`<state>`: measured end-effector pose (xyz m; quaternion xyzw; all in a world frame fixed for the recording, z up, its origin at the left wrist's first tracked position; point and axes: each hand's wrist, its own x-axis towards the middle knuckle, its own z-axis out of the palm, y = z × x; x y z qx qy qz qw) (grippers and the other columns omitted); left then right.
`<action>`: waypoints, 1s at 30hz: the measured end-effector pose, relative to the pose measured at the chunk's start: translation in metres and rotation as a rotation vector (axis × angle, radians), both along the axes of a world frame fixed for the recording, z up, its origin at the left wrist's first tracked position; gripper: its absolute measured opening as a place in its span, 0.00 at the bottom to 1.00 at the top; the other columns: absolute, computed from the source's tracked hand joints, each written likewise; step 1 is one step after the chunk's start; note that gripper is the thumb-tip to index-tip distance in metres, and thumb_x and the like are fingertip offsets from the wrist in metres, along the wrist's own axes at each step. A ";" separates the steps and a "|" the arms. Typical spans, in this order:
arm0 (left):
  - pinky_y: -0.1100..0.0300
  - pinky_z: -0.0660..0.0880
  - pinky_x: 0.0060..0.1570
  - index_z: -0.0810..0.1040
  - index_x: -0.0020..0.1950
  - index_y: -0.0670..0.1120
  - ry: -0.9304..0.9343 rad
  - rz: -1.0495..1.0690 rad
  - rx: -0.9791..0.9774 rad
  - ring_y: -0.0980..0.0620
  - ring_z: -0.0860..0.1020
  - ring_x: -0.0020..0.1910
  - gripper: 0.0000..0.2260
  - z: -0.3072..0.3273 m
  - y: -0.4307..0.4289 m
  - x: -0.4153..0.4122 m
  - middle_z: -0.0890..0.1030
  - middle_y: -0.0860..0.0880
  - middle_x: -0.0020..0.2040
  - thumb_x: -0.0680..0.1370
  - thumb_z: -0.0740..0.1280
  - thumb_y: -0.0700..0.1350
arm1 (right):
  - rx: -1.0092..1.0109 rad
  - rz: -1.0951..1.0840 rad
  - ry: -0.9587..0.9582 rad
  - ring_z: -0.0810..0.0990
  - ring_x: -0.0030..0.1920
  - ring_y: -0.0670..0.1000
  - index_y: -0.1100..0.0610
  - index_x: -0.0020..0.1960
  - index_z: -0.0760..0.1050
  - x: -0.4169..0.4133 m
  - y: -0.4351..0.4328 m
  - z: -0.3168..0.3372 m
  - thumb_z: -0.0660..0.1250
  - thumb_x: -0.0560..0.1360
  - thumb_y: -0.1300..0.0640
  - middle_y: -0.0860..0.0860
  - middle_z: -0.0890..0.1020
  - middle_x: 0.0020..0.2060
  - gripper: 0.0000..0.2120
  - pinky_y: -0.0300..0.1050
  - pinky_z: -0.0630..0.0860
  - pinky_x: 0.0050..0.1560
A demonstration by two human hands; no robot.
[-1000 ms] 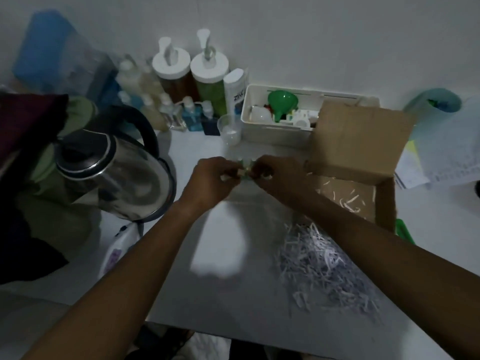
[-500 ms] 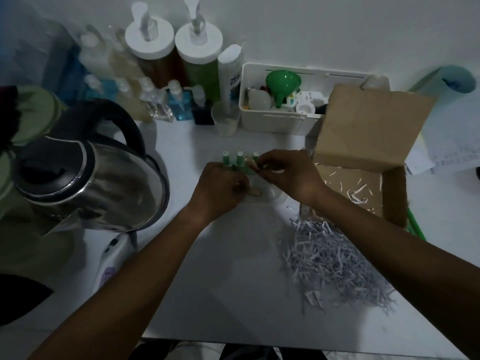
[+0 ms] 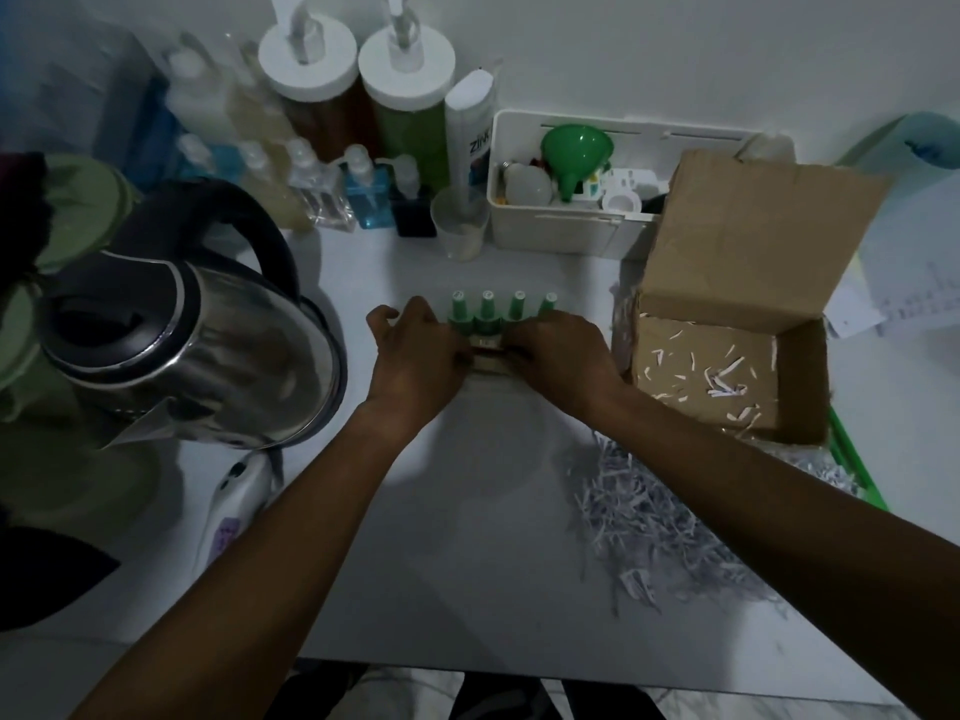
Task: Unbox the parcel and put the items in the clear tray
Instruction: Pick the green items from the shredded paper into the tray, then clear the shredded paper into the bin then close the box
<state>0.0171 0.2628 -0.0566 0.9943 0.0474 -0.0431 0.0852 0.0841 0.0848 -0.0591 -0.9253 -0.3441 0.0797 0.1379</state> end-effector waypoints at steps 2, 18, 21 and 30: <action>0.50 0.50 0.60 0.86 0.43 0.57 -0.011 -0.010 -0.040 0.54 0.71 0.55 0.05 0.001 0.001 -0.001 0.76 0.57 0.35 0.73 0.71 0.48 | 0.019 0.005 0.002 0.83 0.44 0.56 0.48 0.50 0.84 -0.001 -0.002 -0.001 0.65 0.77 0.51 0.51 0.86 0.43 0.09 0.41 0.68 0.37; 0.56 0.77 0.51 0.87 0.48 0.50 -0.303 -0.168 -0.437 0.47 0.82 0.45 0.08 0.038 -0.087 -0.019 0.87 0.51 0.44 0.70 0.73 0.48 | 0.425 -0.316 -0.172 0.80 0.49 0.53 0.55 0.49 0.84 -0.043 -0.108 0.033 0.70 0.72 0.57 0.51 0.85 0.47 0.07 0.45 0.75 0.52; 0.56 0.76 0.56 0.84 0.54 0.49 -0.289 -0.136 -0.465 0.48 0.81 0.53 0.13 0.034 -0.126 -0.037 0.85 0.51 0.52 0.72 0.73 0.52 | 0.459 -0.388 -0.228 0.80 0.52 0.55 0.56 0.51 0.84 -0.061 -0.149 0.038 0.69 0.72 0.56 0.53 0.85 0.51 0.10 0.48 0.75 0.56; 0.41 0.56 0.76 0.52 0.78 0.59 0.066 0.158 -0.485 0.45 0.52 0.80 0.52 -0.013 -0.212 -0.111 0.51 0.47 0.81 0.61 0.66 0.78 | 0.392 -0.795 -0.142 0.73 0.66 0.57 0.56 0.72 0.69 -0.137 -0.277 0.007 0.71 0.69 0.41 0.56 0.75 0.66 0.35 0.54 0.71 0.65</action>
